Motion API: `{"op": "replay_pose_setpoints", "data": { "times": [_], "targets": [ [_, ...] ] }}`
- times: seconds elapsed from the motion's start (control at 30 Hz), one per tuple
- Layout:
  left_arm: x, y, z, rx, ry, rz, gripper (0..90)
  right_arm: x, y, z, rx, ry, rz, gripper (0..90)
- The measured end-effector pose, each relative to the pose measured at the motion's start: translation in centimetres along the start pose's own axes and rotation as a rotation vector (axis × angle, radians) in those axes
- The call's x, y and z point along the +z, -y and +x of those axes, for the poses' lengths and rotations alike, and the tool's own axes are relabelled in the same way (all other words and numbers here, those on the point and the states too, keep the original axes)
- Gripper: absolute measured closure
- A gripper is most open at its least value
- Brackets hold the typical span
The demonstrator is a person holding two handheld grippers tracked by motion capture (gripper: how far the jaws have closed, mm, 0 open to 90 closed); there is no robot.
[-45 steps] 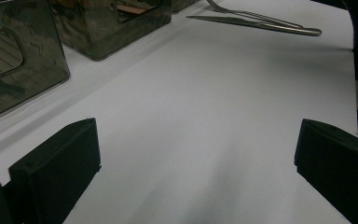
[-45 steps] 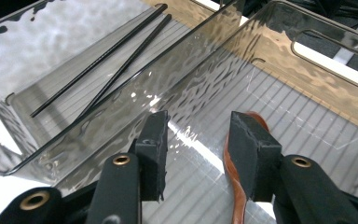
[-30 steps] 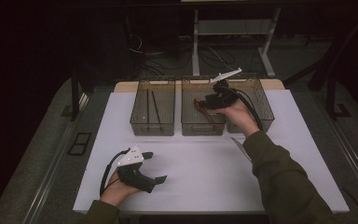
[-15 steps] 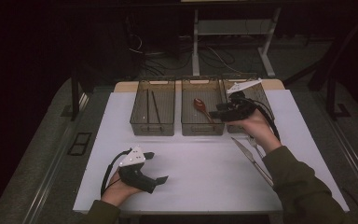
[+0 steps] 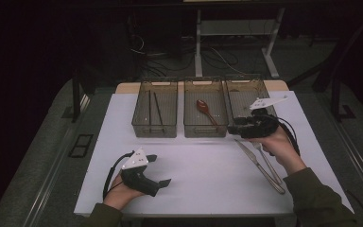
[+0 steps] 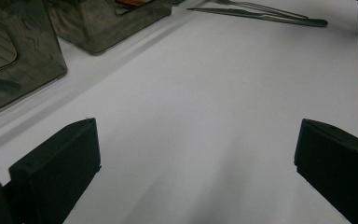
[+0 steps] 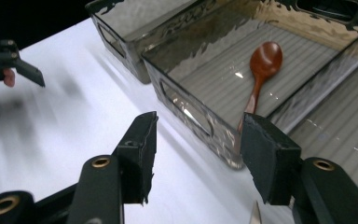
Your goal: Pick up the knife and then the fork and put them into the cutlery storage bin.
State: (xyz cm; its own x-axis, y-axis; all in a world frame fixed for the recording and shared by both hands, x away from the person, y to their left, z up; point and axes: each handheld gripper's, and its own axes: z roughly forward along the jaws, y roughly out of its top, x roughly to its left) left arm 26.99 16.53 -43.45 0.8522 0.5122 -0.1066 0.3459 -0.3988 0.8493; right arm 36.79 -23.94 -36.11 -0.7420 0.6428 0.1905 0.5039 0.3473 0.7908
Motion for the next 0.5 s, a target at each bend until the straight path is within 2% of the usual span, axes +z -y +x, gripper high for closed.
{"op": "replay_pose_setpoints", "data": {
  "times": [0.33,0.5],
  "targets": [
    [-0.2,0.1,0.1,-0.007,-0.004,-0.004,0.0,-2.1,2.9,0.0,0.021,0.014,0.001,45.4],
    [-0.3,0.2,0.1,-0.010,-0.008,-0.007,0.0,-2.7,4.4,0.0,0.032,0.031,0.022,46.2]
  ]
}}
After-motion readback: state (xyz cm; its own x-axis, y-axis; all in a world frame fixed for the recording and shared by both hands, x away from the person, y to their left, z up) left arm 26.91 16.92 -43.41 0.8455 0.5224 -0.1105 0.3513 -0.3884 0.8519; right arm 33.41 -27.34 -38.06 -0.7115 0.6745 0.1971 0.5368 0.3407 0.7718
